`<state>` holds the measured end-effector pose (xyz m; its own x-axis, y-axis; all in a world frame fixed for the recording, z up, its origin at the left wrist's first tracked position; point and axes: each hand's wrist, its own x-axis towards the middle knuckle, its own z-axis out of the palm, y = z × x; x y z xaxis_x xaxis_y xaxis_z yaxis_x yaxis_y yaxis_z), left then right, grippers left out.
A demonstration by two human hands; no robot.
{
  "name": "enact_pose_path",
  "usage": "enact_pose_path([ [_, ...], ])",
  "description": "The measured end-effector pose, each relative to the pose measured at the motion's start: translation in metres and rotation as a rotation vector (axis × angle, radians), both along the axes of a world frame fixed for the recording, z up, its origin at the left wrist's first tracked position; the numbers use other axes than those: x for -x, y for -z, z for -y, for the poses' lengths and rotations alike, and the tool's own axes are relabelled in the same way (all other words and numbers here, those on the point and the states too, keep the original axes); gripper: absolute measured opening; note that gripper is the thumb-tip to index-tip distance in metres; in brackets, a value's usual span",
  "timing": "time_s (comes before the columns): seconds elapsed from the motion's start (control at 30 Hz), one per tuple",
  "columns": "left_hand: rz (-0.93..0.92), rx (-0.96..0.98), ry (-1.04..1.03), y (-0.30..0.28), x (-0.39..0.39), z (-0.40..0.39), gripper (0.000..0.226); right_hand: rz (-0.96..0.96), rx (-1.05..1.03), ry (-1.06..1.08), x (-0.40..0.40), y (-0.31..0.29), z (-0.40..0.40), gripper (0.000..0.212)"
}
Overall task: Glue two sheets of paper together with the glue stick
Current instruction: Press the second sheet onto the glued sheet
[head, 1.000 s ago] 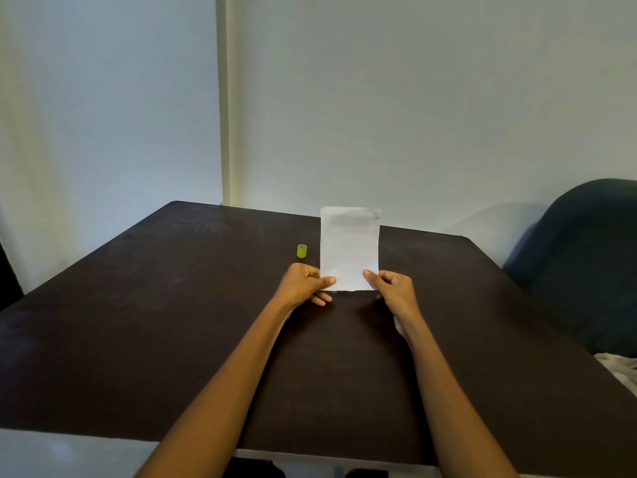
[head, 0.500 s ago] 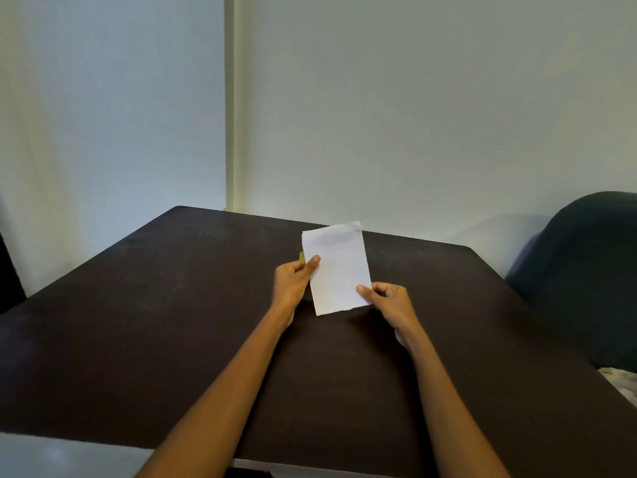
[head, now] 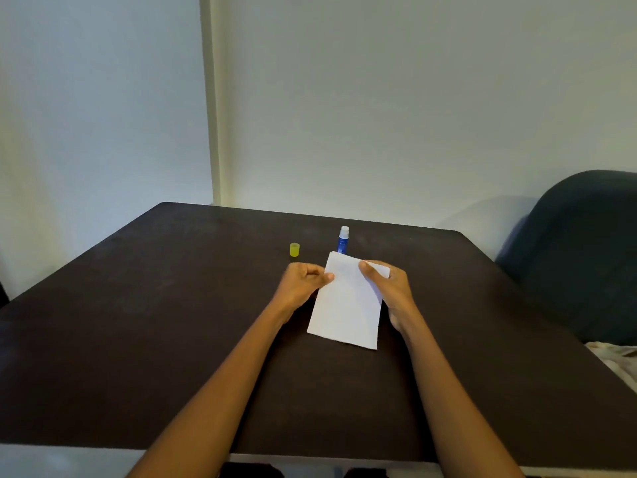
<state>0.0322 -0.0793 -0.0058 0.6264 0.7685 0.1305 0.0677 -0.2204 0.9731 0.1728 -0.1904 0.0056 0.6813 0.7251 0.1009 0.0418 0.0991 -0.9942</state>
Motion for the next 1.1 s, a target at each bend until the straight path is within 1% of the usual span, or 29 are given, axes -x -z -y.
enact_pose_path([
  [0.07, 0.058, 0.035, 0.000, -0.0029, -0.0003, 0.0024, 0.014, 0.002, -0.006, 0.013, 0.0009, -0.0006, -0.0005, 0.010],
  [0.17, 0.125, 0.082, -0.051, -0.0062, -0.0017, 0.0056, 0.017, 0.062, 0.024, 0.003, 0.0029, 0.0000, -0.0020, 0.007],
  [0.3, 0.173, 0.040, -0.138, -0.0010, -0.0020, 0.0026, 0.007, 0.152, 0.078, -0.059, 0.0070, 0.0017, -0.0048, 0.007],
  [0.43, 0.141, -0.058, -0.207, 0.0007, -0.0044, 0.0009, 0.014, 0.147, 0.083, -0.082, 0.0054, 0.0034, -0.0057, 0.009],
  [0.53, 0.157, -0.088, -0.240, 0.0004, -0.0057, 0.0012, 0.012, 0.144, 0.094, -0.104, 0.0047, 0.0042, -0.0053, 0.019],
  [0.6, 0.175, -0.087, -0.254, 0.0012, -0.0060, 0.0016, 0.008, 0.130, 0.111, -0.081, 0.0051, 0.0049, -0.0071, 0.027],
  [0.7, 0.182, -0.094, -0.262, 0.0009, -0.0059, 0.0010, 0.010, 0.075, 0.102, -0.036, 0.0057, 0.0029, -0.0083, 0.030],
  [0.8, 0.195, -0.065, -0.238, 0.0009, -0.0039, 0.0003, 0.005, 0.089, 0.051, -0.041, 0.0037, 0.0017, -0.0088, 0.023],
  [0.87, 0.196, -0.068, -0.219, 0.0012, -0.0035, 0.0007, 0.007, 0.136, 0.077, -0.079, 0.0041, 0.0028, -0.0082, 0.012],
  [0.9, 0.197, -0.066, -0.220, 0.0011, -0.0039, 0.0002, 0.004, 0.144, 0.087, -0.091, 0.0042, 0.0037, -0.0080, 0.009],
  [0.93, 0.210, -0.061, -0.229, -0.0001, -0.0040, 0.0003, 0.006, 0.142, 0.081, -0.088, 0.0043, 0.0044, -0.0081, 0.007],
  [1.03, 0.294, -0.051, -0.232, -0.0026, -0.0036, 0.0009, 0.040, 0.146, 0.028, -0.014, 0.0033, 0.0049, -0.0078, 0.002],
  [1.1, 0.269, -0.120, -0.215, -0.0027, -0.0034, 0.0020, 0.052, 0.215, 0.031, -0.015, 0.0023, 0.0070, -0.0091, 0.002],
])
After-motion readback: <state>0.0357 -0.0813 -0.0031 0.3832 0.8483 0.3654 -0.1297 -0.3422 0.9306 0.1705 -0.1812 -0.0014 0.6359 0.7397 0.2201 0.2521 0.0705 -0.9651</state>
